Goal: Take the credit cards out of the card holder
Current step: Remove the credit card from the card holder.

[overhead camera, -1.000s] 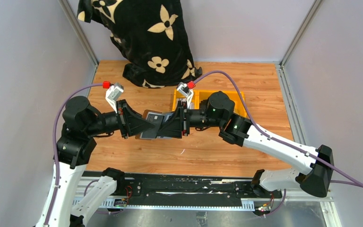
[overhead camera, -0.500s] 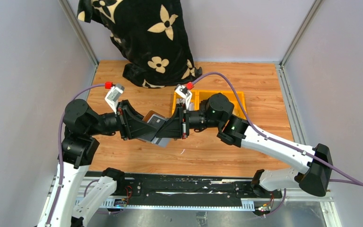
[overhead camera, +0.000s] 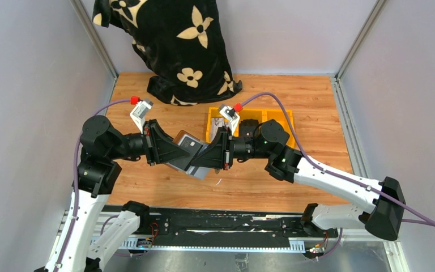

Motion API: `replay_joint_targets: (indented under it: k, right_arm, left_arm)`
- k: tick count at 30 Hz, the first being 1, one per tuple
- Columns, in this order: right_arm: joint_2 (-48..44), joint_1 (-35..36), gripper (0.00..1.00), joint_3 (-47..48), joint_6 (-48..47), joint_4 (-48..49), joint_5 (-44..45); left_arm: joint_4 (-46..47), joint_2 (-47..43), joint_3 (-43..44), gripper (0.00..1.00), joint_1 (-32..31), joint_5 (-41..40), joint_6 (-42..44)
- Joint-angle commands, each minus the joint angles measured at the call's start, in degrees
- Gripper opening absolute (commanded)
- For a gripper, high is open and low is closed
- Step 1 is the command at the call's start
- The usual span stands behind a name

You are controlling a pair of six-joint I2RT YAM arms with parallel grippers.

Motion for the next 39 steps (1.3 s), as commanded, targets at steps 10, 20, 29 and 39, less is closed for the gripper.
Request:
replay_joint_targets:
  k: [10, 20, 29, 39]
  right_arm:
    - [0.74, -0.16, 0.43, 0.92, 3.75, 6.58, 7.86]
    - [4.05, -0.31, 0.14, -0.42, 9.20, 15.81, 12.56]
    - [1.99, -0.33, 0.00, -5.05, 9.34, 18.81, 11.37]
    - [-1.08, -0.31, 0.00, -10.19, 8.86, 17.47, 12.57]
  left_arm:
    - [0.38, -0.74, 1.92, 0.00, 0.04, 2.89, -1.18]
    - [1.03, -1.14, 2.22, 0.01, 0.04, 3.27, -1.99]
    - [0.24, -0.91, 3.47, 0.16, 0.29, 0.99, -0.41]
    - [1.30, -0.31, 4.44, 0.13, 0.48, -1.52, -0.46]
